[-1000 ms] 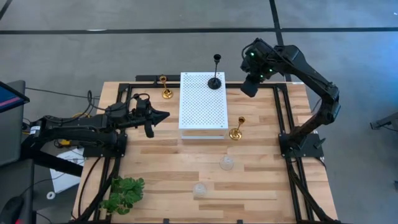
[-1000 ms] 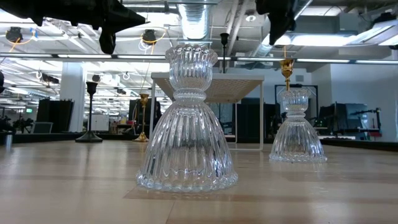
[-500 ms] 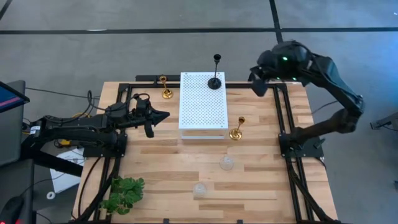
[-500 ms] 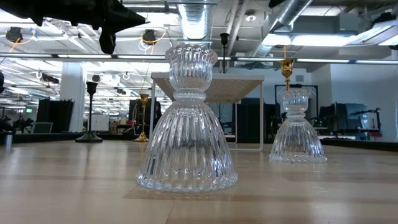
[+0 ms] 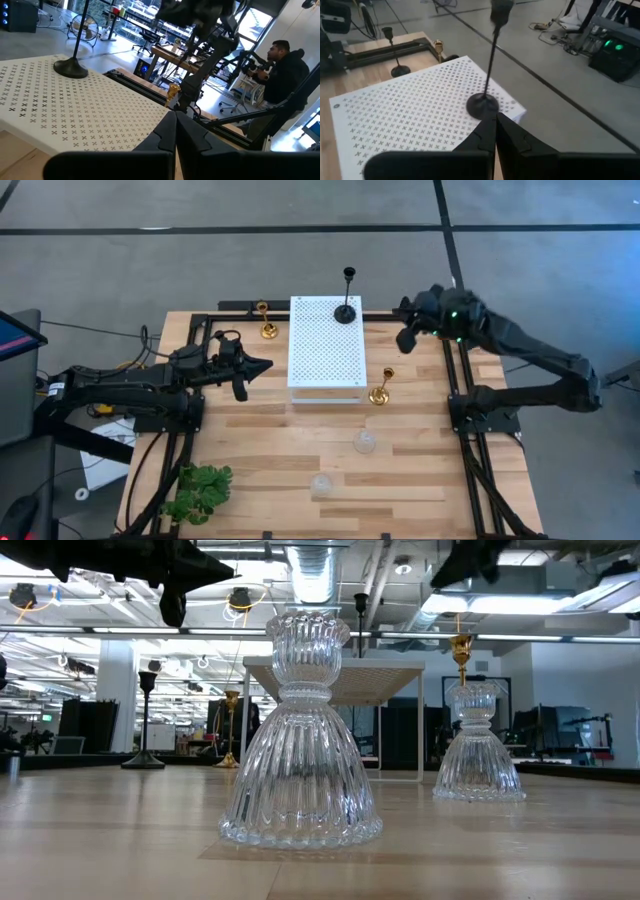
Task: Pick & Place candle stick holders
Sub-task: Put the black candle holder on the shelf
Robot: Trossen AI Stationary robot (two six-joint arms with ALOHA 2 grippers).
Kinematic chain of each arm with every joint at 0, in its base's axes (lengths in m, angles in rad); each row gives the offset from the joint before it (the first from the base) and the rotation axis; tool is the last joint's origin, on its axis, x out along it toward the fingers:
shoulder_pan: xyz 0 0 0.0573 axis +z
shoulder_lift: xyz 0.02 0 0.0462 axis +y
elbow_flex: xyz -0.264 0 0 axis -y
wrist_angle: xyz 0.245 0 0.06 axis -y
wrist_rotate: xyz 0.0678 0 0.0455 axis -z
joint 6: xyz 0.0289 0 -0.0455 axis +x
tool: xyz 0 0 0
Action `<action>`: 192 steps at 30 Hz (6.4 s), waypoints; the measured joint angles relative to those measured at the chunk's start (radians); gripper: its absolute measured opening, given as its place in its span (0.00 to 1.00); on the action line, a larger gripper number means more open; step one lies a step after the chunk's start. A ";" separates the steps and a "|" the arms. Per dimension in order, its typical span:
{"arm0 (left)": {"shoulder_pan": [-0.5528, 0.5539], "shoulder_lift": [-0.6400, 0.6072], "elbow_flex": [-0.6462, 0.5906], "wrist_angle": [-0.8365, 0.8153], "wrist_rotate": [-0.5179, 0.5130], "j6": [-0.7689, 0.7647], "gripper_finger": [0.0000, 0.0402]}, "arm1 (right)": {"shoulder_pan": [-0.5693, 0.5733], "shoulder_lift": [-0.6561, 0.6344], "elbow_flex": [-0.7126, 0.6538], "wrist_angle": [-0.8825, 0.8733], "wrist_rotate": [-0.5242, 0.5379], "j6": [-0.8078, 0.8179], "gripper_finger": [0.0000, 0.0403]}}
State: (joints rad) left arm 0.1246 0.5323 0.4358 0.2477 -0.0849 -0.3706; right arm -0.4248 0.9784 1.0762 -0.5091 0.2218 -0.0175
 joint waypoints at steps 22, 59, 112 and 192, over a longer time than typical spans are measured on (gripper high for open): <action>0.000 0.000 0.000 0.000 0.010 0.000 0.01 | -0.003 0.003 -0.189 0.213 -0.041 0.019 0.00; -0.336 -0.112 0.256 -0.609 -0.797 0.201 0.00 | -0.017 0.063 -0.189 0.211 0.039 0.019 0.00; 0.463 -0.413 0.217 -1.215 -0.099 0.017 0.00 | -0.016 0.081 -0.189 0.212 0.023 0.071 0.00; -0.352 0.267 -0.054 -0.990 -0.842 -0.890 0.02 | -0.016 0.082 -0.189 0.211 0.023 0.063 0.00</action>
State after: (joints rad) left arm -0.2279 0.7988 0.3817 -0.7418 -0.9269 -1.2610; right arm -0.4412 1.0599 0.8871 -0.2985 0.2447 0.0460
